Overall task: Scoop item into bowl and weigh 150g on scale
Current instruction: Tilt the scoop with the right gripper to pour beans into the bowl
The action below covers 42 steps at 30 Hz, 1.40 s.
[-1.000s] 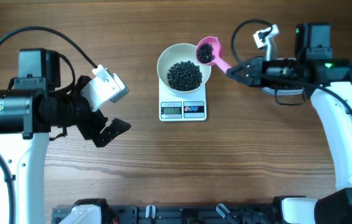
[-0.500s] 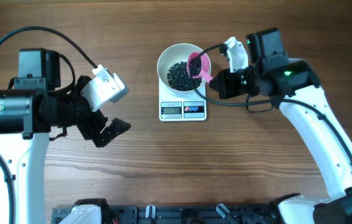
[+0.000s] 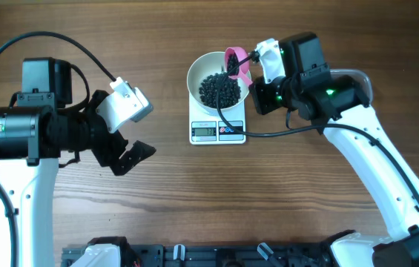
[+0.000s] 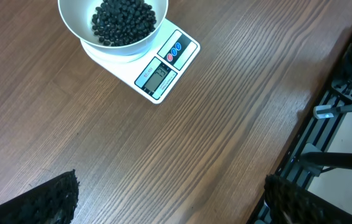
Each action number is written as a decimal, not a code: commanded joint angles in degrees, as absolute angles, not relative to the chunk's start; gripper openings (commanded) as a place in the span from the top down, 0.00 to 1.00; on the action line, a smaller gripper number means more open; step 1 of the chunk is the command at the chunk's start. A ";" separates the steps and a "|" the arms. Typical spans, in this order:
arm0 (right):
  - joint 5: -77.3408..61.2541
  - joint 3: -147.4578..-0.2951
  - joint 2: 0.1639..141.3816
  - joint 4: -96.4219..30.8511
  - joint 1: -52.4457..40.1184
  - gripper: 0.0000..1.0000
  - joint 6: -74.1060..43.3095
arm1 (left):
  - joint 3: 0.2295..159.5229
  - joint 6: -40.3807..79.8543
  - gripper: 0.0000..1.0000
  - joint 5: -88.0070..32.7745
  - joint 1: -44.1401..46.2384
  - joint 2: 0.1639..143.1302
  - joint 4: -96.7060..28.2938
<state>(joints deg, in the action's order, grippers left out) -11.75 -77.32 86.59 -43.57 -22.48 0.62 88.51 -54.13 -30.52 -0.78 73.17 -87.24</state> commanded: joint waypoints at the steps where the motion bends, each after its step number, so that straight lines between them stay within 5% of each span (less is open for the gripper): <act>1: -8.05 -77.34 87.13 -42.96 -23.90 0.95 3.36 | 89.32 -54.68 0.00 -30.94 -1.08 72.60 -87.31; 42: 8.40 -77.34 89.17 -40.49 -29.45 0.95 18.48 | 89.32 -54.68 0.00 -30.94 -1.08 72.60 -87.31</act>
<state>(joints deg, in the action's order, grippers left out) 5.56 -77.30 88.23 -41.43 -29.23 16.60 88.51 -54.13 -30.50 -0.78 73.17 -87.24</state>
